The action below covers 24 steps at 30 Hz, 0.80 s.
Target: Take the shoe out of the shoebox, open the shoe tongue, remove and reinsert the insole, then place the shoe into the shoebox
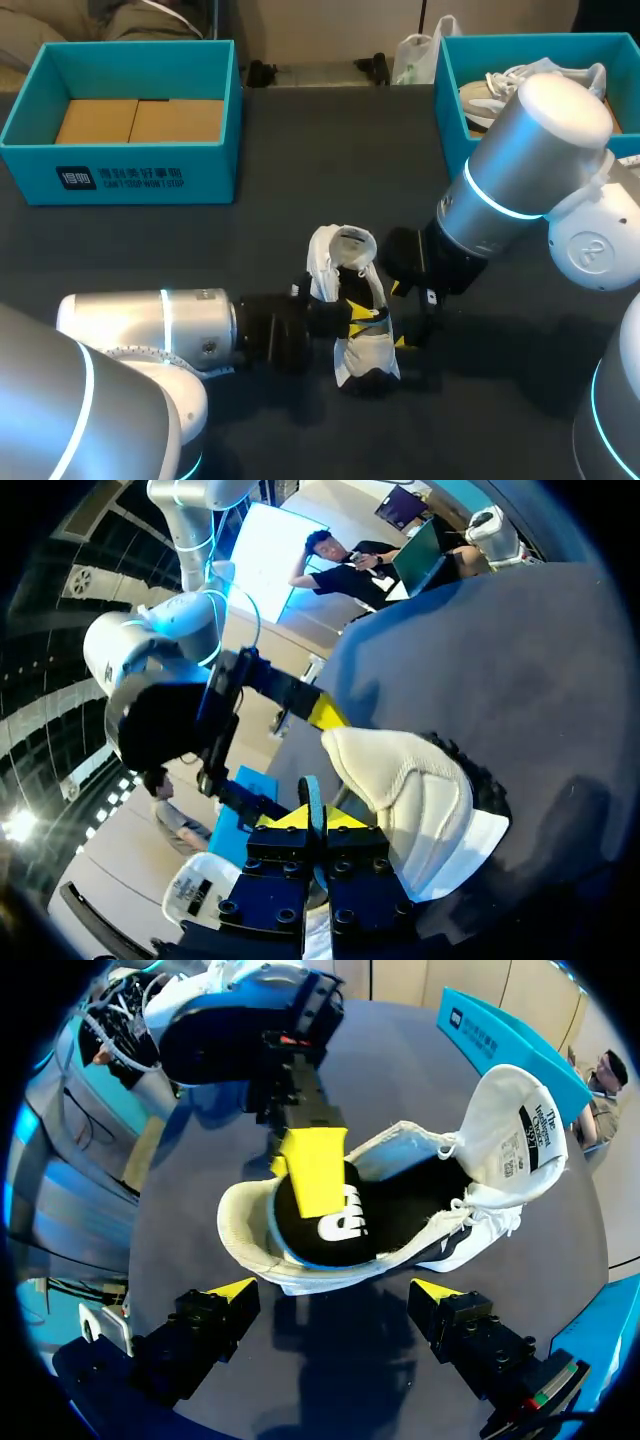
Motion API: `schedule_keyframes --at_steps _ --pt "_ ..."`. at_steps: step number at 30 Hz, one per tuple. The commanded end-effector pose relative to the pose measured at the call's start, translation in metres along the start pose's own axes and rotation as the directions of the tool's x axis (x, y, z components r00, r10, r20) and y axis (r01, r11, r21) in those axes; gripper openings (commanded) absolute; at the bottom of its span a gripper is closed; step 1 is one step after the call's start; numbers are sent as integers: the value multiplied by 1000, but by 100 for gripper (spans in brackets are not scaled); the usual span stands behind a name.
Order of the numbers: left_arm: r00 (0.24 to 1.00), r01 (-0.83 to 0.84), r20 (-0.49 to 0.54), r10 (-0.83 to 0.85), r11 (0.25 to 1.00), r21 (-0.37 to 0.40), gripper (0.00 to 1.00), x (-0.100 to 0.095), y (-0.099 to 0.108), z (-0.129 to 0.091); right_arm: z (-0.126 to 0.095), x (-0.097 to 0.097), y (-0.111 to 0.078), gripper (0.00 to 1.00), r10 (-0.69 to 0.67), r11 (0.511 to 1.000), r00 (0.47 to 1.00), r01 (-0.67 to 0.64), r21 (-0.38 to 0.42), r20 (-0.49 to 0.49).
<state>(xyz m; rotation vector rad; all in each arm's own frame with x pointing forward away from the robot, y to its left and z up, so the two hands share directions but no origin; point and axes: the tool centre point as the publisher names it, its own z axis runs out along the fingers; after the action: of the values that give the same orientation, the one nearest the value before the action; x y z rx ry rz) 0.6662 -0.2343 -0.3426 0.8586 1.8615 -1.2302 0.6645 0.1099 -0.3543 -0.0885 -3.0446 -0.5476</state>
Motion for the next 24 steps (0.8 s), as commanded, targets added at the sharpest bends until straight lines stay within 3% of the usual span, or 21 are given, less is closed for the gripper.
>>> schedule_keyframes --at_steps 1,6,7,8,10,16,24 --pt "999 12 -31 -13 999 -31 0 0 7 10 1 1 0 100 0 1000 1000 0 2 3" --pt "996 60 -59 -61 998 -17 0 1 6 4 1 1 0 100 0 1000 1000 0 2 3" --pt "996 71 -56 -71 997 -5 21 0 4 2 1 1 0 100 0 1000 1000 0 2 3" --pt "995 78 -56 -78 997 0 33 -1 2 0 1 1 0 100 0 1000 1000 0 2 3" --pt "995 85 -54 -85 996 5 45 -4 -3 -5 1 1 0 100 0 1000 1000 0 2 3" --pt "992 118 -59 -116 992 36 44 -12 -15 -12 1 1 0 100 0 1000 1000 0 2 3" --pt "983 154 -103 -152 988 18 31 -12 -17 -8 1 1 0 100 0 1000 1000 0 2 3"
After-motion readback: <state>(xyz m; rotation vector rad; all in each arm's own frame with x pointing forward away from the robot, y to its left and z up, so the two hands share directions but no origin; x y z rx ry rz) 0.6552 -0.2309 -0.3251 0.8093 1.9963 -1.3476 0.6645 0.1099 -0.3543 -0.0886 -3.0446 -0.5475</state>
